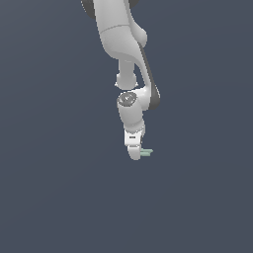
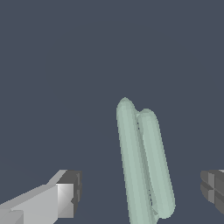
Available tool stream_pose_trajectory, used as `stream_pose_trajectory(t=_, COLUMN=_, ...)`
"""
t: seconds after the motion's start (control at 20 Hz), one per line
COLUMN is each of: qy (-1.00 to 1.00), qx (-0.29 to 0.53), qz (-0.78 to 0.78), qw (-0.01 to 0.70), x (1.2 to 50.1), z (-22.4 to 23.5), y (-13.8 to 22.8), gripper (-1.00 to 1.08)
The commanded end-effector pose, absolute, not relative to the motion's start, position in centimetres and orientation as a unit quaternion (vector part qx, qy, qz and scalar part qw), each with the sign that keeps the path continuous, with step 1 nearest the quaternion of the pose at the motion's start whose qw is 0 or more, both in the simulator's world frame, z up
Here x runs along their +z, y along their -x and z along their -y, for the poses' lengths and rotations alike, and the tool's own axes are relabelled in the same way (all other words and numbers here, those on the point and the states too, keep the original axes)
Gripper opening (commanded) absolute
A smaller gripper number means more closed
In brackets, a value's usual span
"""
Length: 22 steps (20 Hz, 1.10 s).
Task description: Pick up the object and move it to a goal position.
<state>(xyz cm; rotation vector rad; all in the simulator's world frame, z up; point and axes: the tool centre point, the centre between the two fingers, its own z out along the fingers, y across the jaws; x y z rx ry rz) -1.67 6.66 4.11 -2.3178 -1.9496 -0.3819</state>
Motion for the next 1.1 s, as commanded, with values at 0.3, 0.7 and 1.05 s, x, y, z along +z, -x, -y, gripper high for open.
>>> stream_pose_trajectory(t=0.3, qy=0.716, qx=-0.148, qz=0.681, qw=0.042, x=3.9, z=-7.7, y=1.7, gripper=1.08)
stream_pose_trajectory(t=0.7, qy=0.709, qx=-0.152, qz=0.687, qw=0.041, x=3.9, z=-7.9, y=1.7, gripper=1.08)
stream_pose_trajectory(t=1.05, qy=0.708, qx=-0.152, qz=0.689, qw=0.041, x=2.0, z=-8.4, y=1.5, gripper=1.08)
